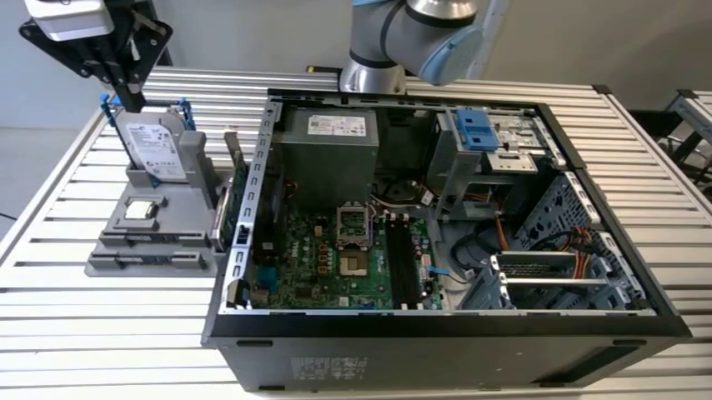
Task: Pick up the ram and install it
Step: 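Reach for the ram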
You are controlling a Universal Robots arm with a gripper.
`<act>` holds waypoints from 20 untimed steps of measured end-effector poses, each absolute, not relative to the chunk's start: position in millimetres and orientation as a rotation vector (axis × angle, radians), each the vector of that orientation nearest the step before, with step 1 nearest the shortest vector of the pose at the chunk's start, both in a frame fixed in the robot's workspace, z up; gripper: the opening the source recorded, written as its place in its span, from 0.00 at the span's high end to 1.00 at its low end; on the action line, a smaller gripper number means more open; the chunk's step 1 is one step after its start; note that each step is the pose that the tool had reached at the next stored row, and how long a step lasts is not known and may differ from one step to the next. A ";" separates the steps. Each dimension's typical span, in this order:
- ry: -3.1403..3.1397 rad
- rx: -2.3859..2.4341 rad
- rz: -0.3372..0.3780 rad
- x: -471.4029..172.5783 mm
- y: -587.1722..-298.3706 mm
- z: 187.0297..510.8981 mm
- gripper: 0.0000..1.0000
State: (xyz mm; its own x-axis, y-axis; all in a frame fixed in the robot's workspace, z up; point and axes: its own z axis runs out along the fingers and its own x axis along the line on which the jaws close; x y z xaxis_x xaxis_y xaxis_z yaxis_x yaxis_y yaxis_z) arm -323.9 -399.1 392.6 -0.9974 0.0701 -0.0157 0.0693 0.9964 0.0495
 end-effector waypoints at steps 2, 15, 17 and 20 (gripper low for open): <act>3.124 0.106 0.077 -327.6 -399.1 392.6 1.00; 3.129 0.039 0.077 -345.7 -399.0 392.6 1.00; 3.129 0.031 0.077 -349.3 -399.1 392.6 1.00; 3.129 0.019 0.077 -355.1 -399.1 392.7 1.00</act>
State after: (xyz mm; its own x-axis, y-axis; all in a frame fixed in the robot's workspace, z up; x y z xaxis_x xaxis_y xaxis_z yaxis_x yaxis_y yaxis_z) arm -355.1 -399.1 392.7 -0.9999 0.0123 -0.0110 0.0117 0.9987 0.0495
